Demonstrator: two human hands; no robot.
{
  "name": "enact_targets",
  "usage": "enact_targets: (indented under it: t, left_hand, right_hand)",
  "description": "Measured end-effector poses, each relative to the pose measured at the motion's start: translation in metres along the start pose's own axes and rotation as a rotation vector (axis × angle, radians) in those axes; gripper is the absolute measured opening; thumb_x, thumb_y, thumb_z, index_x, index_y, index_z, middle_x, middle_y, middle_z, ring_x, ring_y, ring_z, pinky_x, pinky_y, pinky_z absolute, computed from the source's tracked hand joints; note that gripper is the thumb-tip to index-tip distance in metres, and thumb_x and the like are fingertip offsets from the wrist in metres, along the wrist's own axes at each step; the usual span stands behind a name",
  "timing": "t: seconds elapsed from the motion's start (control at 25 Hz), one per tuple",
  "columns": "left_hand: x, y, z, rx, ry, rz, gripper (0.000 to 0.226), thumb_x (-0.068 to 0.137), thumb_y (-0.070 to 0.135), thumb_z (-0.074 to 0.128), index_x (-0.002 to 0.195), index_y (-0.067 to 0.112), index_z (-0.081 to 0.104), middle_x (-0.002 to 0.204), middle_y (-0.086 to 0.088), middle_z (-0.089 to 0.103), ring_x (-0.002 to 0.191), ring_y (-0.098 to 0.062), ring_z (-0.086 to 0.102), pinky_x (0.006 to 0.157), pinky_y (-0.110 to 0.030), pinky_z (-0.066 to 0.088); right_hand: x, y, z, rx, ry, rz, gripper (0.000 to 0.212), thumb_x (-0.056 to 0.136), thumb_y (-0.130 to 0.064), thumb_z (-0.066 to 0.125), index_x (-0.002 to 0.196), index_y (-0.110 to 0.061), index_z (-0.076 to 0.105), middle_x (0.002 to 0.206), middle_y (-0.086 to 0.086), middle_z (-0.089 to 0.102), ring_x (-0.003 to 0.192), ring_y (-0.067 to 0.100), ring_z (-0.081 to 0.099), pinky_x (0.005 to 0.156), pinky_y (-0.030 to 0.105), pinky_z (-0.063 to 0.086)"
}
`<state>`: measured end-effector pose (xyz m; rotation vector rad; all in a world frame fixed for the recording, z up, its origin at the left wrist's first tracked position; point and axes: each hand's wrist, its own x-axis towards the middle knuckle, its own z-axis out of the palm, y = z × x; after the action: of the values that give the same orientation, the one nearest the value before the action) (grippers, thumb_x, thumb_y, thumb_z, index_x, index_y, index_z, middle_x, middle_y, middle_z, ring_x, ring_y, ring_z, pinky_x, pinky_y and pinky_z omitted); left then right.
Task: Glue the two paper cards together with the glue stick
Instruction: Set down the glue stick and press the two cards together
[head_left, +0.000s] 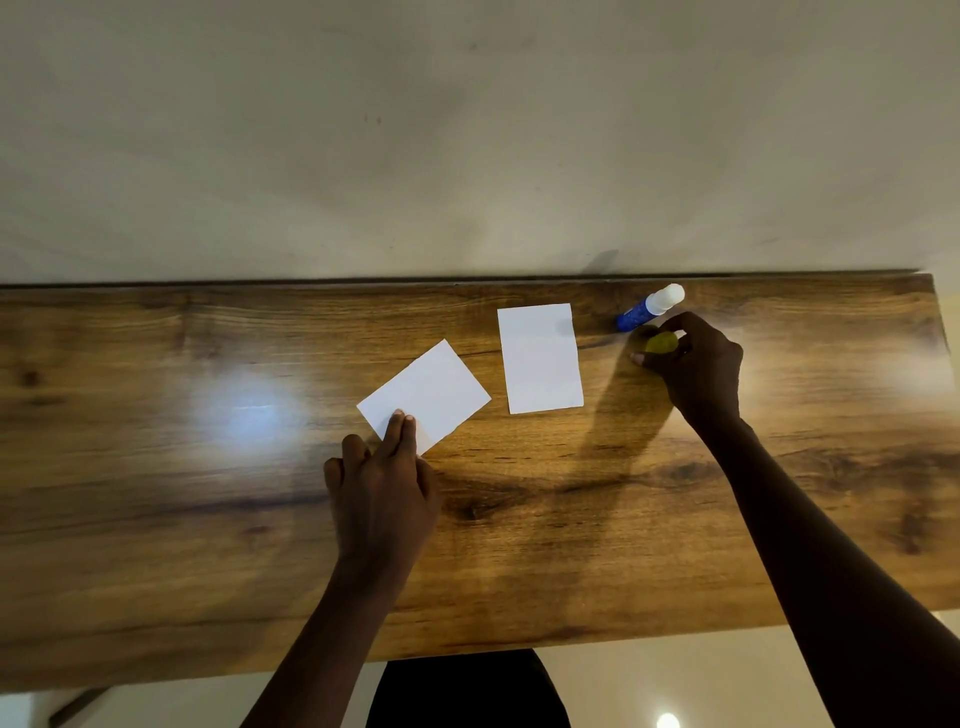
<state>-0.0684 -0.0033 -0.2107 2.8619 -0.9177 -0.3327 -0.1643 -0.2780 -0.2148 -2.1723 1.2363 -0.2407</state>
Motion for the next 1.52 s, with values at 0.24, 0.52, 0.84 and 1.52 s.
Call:
enact_targets:
  t: [0.24,0.52,0.84,1.52]
  left_hand:
    - [0.002,0.0,-0.003,-0.012,-0.005,-0.002,0.049,0.057,0.009,0.08,0.103,-0.001,0.064,0.087,-0.023,0.071,0.073,-0.04,0.062,0.057,-0.04,0.05]
    - [0.008,0.0,-0.007,-0.053,0.012,0.003,0.041,0.056,0.006,0.08,0.094,-0.001,0.067,0.086,-0.021,0.072,0.07,-0.039,0.063,0.056,-0.038,0.051]
    - [0.013,0.001,-0.009,-0.203,0.001,-0.1,0.032,0.067,0.003,0.073,0.098,-0.002,0.067,0.093,-0.021,0.072,0.081,-0.041,0.062,0.063,-0.04,0.05]
    - [0.018,0.005,-0.013,-0.448,0.015,-0.246,0.025,0.082,0.005,0.059,0.106,0.0,0.065,0.113,-0.015,0.067,0.103,-0.035,0.053,0.081,-0.042,0.05]
  right_hand:
    - [-0.005,0.0,0.0,0.017,0.009,-0.022,0.037,0.066,-0.003,0.074,0.098,0.003,0.056,0.096,0.023,0.066,0.075,0.02,0.052,0.056,-0.004,0.033]
    - [-0.038,-0.006,-0.001,0.067,0.186,0.134,0.054,0.068,-0.005,0.073,0.116,-0.006,0.049,0.08,0.02,0.063,0.067,0.019,0.052,0.057,0.002,0.034]
    - [-0.055,-0.058,0.049,0.101,0.123,0.044,0.025,0.078,-0.009,0.066,0.099,0.003,0.059,0.101,0.022,0.065,0.087,0.032,0.061,0.071,0.024,0.042]
    - [-0.027,-0.085,0.07,-0.097,-0.06,0.393,0.068,0.068,-0.021,0.077,0.121,-0.004,0.038,0.125,0.017,0.053,0.117,0.033,0.05,0.098,0.047,0.042]
